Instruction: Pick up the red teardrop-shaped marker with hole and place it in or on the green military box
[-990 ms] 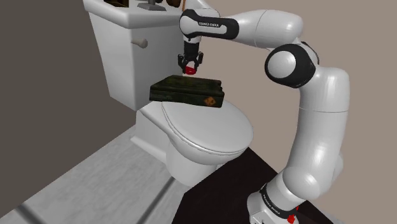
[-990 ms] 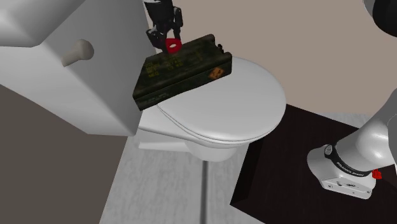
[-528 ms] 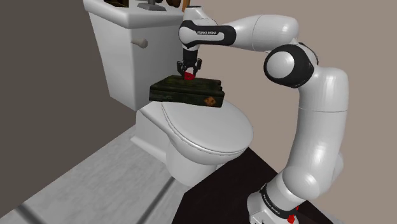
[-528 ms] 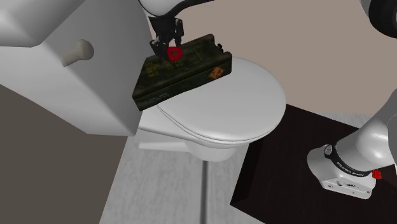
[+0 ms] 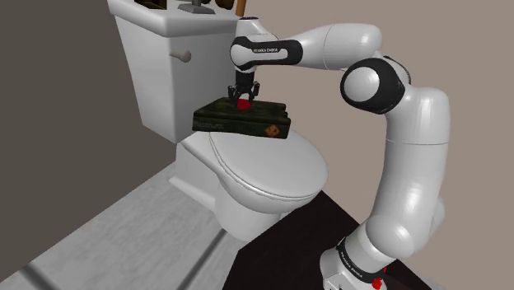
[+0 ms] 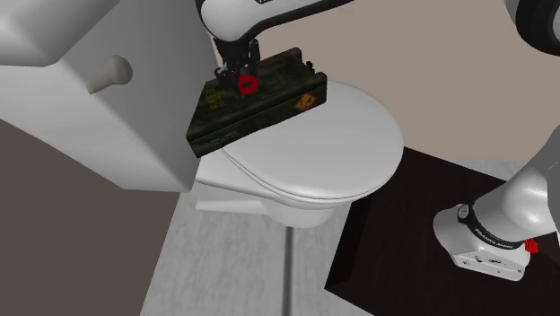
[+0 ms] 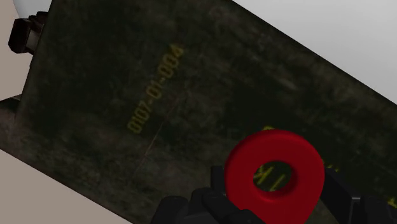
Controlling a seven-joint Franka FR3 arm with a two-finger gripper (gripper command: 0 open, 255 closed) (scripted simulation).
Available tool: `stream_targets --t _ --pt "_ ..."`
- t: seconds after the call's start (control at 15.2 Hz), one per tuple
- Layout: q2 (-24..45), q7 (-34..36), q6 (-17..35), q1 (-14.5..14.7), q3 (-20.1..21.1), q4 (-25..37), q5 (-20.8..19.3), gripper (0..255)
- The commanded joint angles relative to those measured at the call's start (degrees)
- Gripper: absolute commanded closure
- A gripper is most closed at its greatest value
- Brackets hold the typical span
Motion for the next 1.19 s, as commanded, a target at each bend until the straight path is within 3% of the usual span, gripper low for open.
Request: stream_targets --t 0.0,0.2,0.26,0.59,0.86,1.12 --pt "0.0 0.0 0.0 0.0 0.0 0.0 0.0 255" --pt "0.0 0.0 0.0 0.0 0.0 0.0 0.0 255" --pt "0.0 0.0 0.0 0.0 0.0 0.0 0.0 0" --pt "0.0 0.0 0.0 0.0 0.0 0.0 0.0 0" --pt "-0.5 -0.5 -6.8 0.8 0.3 6.3 0.4 0" --pt "-0.5 -0.5 -6.8 0.8 0.3 6.3 0.4 0"
